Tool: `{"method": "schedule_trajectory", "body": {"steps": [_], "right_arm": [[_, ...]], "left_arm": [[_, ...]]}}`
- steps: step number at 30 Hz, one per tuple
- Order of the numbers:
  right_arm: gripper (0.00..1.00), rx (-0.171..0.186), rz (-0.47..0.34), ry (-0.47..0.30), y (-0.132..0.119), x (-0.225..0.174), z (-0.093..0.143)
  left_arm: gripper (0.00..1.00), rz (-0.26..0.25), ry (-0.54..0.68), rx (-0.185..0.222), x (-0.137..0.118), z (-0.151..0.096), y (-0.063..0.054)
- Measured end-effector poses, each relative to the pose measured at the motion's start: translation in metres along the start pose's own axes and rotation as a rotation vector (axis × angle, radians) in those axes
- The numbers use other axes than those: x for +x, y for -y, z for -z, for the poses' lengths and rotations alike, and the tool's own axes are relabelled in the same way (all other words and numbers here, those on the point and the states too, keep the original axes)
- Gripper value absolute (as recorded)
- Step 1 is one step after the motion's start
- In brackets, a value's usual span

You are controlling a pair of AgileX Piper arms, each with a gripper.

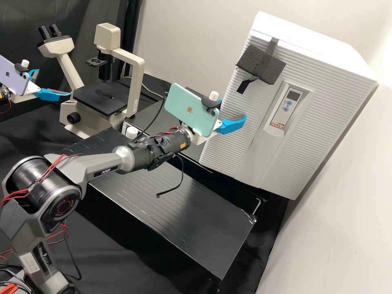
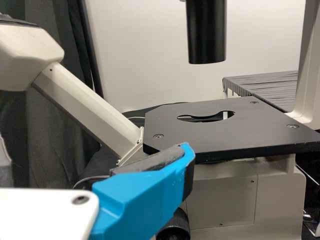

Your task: Open the incubator door.

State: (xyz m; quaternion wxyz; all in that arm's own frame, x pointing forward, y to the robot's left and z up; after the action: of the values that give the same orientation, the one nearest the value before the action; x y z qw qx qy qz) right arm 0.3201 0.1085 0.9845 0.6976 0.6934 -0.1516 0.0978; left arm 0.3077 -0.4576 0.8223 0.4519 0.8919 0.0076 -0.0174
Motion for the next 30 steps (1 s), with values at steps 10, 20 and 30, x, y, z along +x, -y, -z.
{"method": "schedule_trajectory", "body": {"steps": [10, 20, 30], "right_arm": [[0.00, -0.013, -0.017, -0.001, -0.019, -0.030, -0.011], [0.00, -0.027, -0.042, 0.020, -0.033, -0.054, -0.020], [1.00, -0.066, -0.088, 0.036, -0.041, -0.071, -0.031]], "left_arm": [[1.00, 0.000, 0.000, 0.000, 0.000, 0.000, 0.000], [1.00, 0.000, 0.000, 0.000, 0.000, 0.000, 0.000], [1.00, 0.000, 0.000, 0.000, 0.000, 0.000, 0.000]]}}
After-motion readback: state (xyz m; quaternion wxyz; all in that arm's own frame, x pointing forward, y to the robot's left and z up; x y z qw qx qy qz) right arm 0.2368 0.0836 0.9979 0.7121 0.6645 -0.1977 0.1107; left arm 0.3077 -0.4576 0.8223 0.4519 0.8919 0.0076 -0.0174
